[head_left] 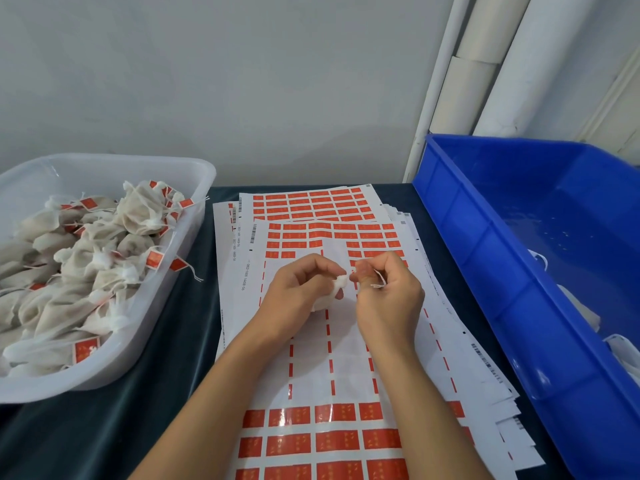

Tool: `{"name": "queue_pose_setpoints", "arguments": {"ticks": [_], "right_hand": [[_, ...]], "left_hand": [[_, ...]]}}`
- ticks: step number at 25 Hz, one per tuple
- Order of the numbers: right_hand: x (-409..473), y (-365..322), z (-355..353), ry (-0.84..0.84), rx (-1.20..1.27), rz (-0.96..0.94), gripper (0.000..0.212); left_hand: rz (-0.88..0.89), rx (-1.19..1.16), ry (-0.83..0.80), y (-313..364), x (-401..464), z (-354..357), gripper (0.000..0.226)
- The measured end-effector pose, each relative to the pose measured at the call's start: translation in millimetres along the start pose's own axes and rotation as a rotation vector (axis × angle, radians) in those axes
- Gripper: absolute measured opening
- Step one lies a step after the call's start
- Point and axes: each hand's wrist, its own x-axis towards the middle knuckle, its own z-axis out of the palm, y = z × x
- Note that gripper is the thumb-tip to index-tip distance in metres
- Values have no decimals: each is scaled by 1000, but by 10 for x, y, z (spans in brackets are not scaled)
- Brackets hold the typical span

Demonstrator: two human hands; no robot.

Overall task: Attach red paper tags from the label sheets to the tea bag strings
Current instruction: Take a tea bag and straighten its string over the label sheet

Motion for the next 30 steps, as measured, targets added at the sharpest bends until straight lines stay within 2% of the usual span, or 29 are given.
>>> {"name": "queue_pose_setpoints", "arguments": {"ticks": [4,8,11,16,21,30], "right_hand": [[54,49,11,-114,107,59,14],[44,47,26,-141,116,47,10],[48,49,22,-128,127,50,12],[70,34,-11,-62,104,48,23],[74,20,-35,-23,59,67,17],[46,9,-53,3,61,59,17]], "left_hand": [[1,7,8,-51,4,-37,28],[19,8,2,-70,-6,-25,24],[3,-5,-25,-54,-14,-4,31],[37,143,-38,-45,0,50,7],[71,192,-86,-56,2,39,11],[34,60,-137,-26,-1,38,13]]}}
